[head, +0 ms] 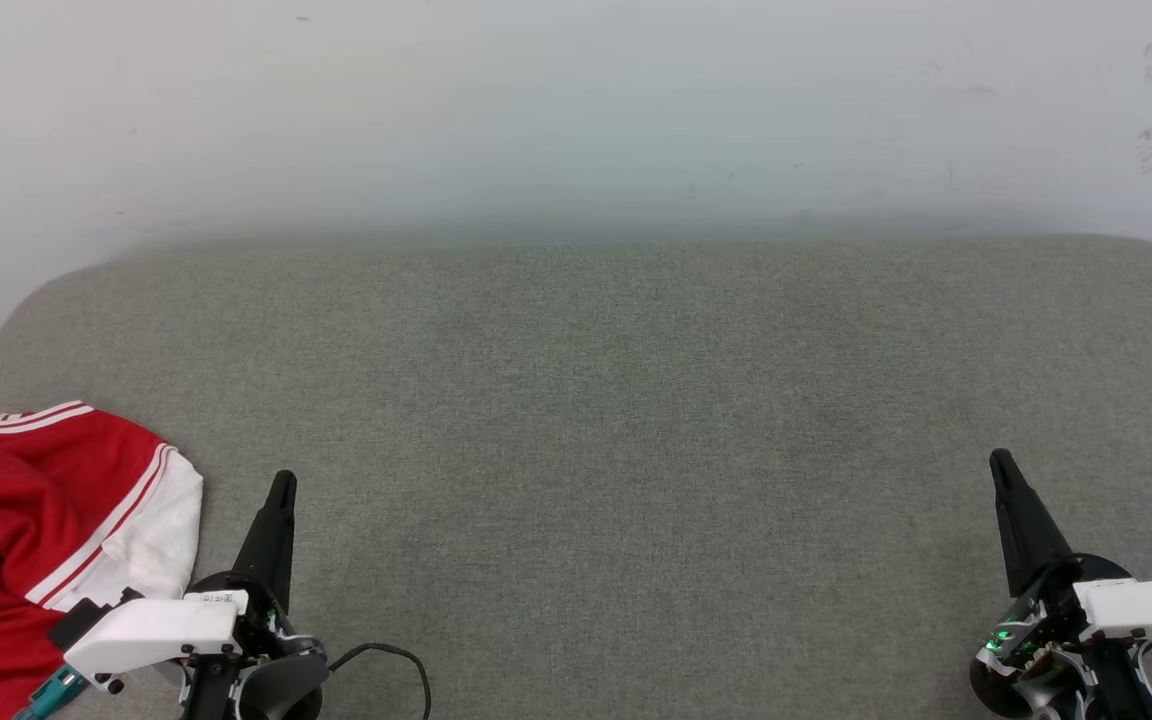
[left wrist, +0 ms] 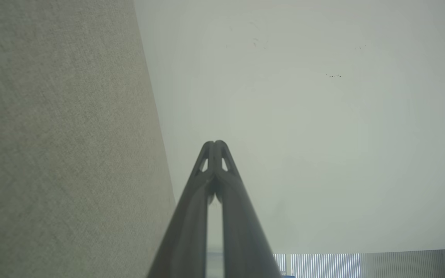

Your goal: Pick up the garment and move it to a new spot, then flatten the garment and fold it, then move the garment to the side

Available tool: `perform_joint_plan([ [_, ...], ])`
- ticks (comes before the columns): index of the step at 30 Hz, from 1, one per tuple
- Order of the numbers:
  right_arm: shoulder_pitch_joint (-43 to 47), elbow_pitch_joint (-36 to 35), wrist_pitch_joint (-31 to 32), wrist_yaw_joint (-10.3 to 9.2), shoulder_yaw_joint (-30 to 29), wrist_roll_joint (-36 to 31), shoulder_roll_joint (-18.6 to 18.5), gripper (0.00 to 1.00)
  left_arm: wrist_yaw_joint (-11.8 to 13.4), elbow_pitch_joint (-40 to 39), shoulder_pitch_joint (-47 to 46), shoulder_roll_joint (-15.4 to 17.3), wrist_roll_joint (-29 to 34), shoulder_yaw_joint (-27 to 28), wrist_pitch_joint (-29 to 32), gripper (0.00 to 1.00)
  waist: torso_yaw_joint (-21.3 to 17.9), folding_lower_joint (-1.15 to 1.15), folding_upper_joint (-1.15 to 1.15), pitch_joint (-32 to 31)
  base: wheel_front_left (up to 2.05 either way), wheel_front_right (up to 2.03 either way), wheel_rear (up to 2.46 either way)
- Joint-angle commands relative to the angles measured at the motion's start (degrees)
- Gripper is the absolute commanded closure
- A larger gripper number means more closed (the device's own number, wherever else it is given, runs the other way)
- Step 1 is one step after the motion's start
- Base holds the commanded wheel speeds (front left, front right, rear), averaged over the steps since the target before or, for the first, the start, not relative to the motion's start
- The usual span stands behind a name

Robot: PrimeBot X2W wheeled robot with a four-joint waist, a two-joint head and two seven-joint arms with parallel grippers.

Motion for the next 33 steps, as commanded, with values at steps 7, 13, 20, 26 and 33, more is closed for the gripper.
perform_joint_plan([
  [7, -0.69, 0.00, -0.04, 0.00, 0.04, 0.23, 0.13, 1.00, -0.22, -0.03, -0.34, -0.06, 0.01, 0.11, 0.24, 1.00, 0.00, 0.00, 0.00, 0.00, 0.00, 0.00, 0.00],
  [13, -0.69, 0.00, -0.04, 0.00, 0.04, 0.23, 0.13, 1.00, -0.22, -0.03, -0.34, -0.06, 0.01, 0.10, 0.25, 1.00, 0.00, 0.00, 0.00, 0.00, 0.00, 0.00, 0.00],
  [20, 0.00, -0.01, -0.01, 0.00, 0.00, 0.00, 0.00, 0.00, -0.01, -0.01, 0.00, 0.00, 0.00, -0.03, 0.00, 0.00, 0.00, 0.00, 0.00, 0.00, 0.00, 0.00, 0.00],
  [26, 1.04, -0.18, -1.06, 0.00, 0.78, -0.26, 0.02, 0.00, 0.01, -0.02, 0.62, -0.09, 0.05, -1.31, -0.91, 0.00, 0.00, 0.00, 0.00, 0.01, 0.00, 0.00, 0.00],
  [33, 1.74, -2.24, -3.10, 0.00, 2.19, -0.77, 0.02, 0.00, 0.00, -2.44, 0.91, -0.08, -0.19, -3.20, -2.93, 0.00, 0.05, 0.00, 0.00, -0.02, 0.00, 0.00, 0.00],
])
